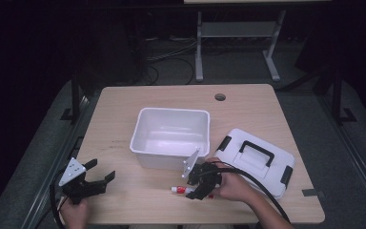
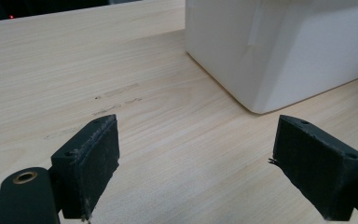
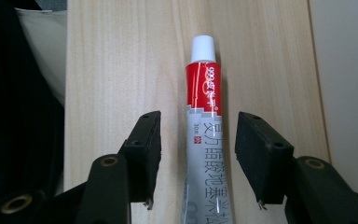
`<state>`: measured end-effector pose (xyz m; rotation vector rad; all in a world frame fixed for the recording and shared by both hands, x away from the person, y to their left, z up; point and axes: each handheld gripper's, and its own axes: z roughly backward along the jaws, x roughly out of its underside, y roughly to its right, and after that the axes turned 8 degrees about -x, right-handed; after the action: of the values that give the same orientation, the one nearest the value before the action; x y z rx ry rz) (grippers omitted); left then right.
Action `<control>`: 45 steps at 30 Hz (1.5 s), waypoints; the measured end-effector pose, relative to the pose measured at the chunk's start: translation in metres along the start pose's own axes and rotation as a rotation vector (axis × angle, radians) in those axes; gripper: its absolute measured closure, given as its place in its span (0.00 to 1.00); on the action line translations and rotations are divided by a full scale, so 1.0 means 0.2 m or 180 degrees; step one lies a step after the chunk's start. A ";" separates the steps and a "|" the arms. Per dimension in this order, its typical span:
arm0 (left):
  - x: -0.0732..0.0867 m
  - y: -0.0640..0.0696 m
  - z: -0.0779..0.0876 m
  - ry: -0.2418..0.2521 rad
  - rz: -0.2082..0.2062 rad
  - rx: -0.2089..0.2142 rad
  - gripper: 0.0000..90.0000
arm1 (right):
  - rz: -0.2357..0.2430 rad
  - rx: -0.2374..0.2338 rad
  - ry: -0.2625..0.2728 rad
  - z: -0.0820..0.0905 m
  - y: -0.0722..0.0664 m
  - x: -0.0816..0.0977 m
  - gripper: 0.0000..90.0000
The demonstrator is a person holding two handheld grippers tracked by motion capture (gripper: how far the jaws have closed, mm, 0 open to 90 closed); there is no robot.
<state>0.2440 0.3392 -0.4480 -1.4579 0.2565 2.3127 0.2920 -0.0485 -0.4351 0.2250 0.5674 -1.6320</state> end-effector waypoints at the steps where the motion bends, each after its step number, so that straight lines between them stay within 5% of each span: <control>1: 0.00 0.00 0.00 0.0000 -0.0002 -0.0002 0.15 | 0.0003 0.0014 -0.0005 0.00 0.00 0.00 0.56; 45: 0.01 -0.01 0.01 0.0036 0.0061 0.0013 0.15 | 0.0124 0.0182 -0.0136 -0.06 -0.01 -0.01 0.79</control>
<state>0.2437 0.3425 -0.4483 -1.4732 0.2792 2.3182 0.2888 -0.0415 -0.4448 0.2415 0.4816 -1.6129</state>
